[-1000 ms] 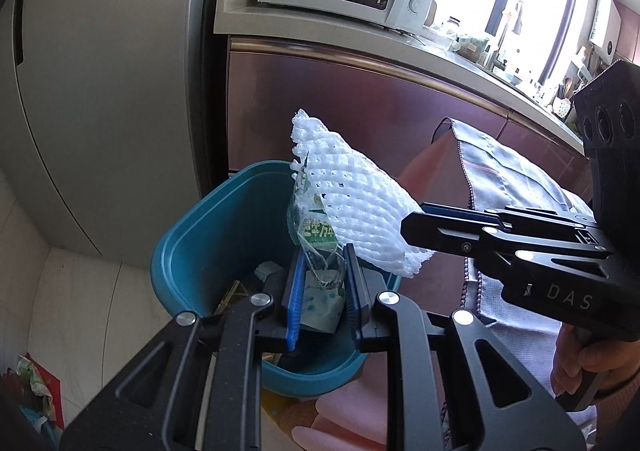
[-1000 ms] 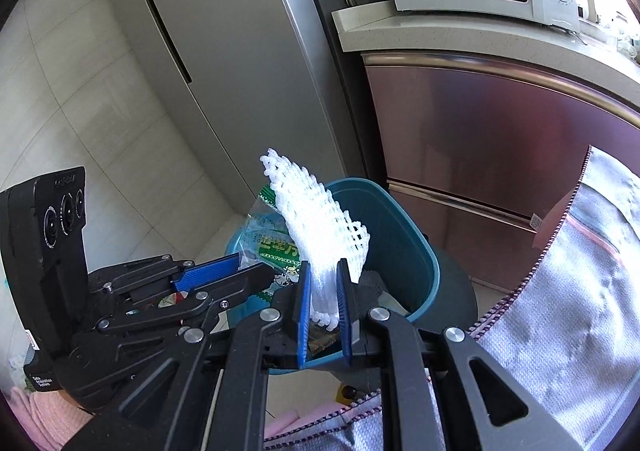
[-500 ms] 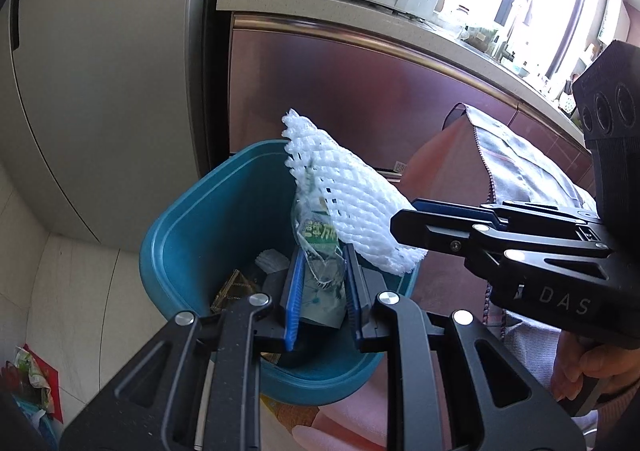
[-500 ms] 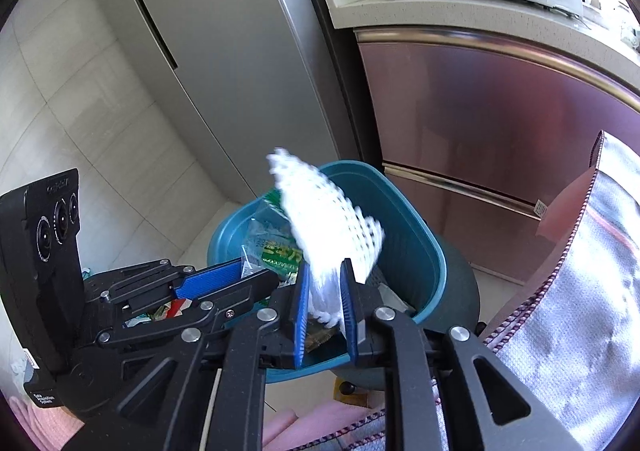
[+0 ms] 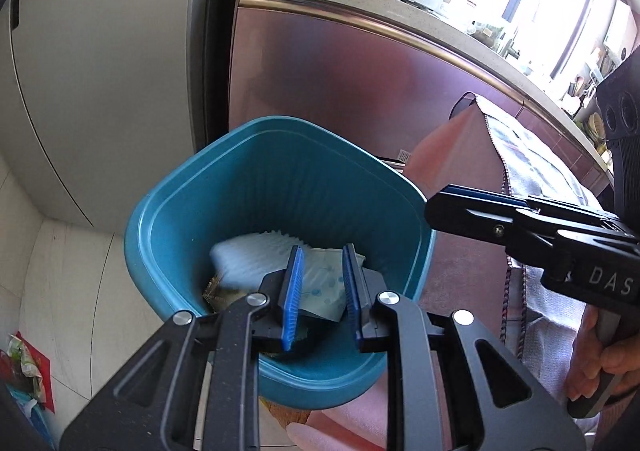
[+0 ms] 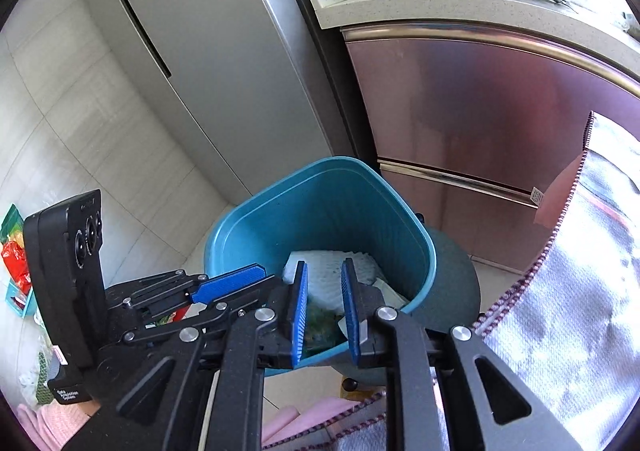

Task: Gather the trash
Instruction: 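Move both open tools back over the tissues on the table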

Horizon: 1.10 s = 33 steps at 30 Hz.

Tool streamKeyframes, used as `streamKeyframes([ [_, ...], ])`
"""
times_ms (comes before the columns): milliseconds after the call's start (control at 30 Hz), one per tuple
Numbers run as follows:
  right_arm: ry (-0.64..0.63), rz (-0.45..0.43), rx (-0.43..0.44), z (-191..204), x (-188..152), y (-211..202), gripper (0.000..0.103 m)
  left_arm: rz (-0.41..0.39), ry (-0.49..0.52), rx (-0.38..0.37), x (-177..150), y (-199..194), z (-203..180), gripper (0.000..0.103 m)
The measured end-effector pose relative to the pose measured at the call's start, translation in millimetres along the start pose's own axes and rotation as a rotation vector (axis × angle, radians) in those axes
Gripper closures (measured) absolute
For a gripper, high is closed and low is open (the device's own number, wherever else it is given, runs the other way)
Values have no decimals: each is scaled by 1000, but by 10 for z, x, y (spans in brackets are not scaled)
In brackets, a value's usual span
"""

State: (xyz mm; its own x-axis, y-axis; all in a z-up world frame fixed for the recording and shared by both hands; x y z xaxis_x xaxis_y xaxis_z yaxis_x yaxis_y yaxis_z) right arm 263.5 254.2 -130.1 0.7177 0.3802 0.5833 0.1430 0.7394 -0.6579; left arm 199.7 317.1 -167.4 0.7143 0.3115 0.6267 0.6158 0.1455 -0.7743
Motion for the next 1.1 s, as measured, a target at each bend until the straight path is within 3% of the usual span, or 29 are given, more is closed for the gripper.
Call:
streamKeyframes([
  [300,0,-53,24,60,-91,-302,86,-90,24,-53,68,-419,-128,78],
  [533,-34,-140,-8,73,-229,-855,78,-174,88,-146,104,-874,-506,71],
  [867,28,-269,-143,-321,-757,-1912,73,-171,257,-314,-121,-1116,-1614,66],
  [1100,113,-349,-286,-732,-1239,-2689,73,-149,389,-383,-334,-1197,-2451,66],
])
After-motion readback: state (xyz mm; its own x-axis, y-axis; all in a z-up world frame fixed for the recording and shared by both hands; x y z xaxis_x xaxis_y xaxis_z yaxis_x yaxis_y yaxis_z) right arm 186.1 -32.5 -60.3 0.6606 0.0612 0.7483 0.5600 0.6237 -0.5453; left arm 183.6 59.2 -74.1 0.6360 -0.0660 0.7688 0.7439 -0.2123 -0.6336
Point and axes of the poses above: each gripper's, at about its wrist camera, not at the fingertips, and y roughly the way its jaws point, z to its left, x to its top, the point moved 10 cm from there along y, roughly the way its jaws point, and after that the axes turned 11 degrees about x, right-handed, at the moved point
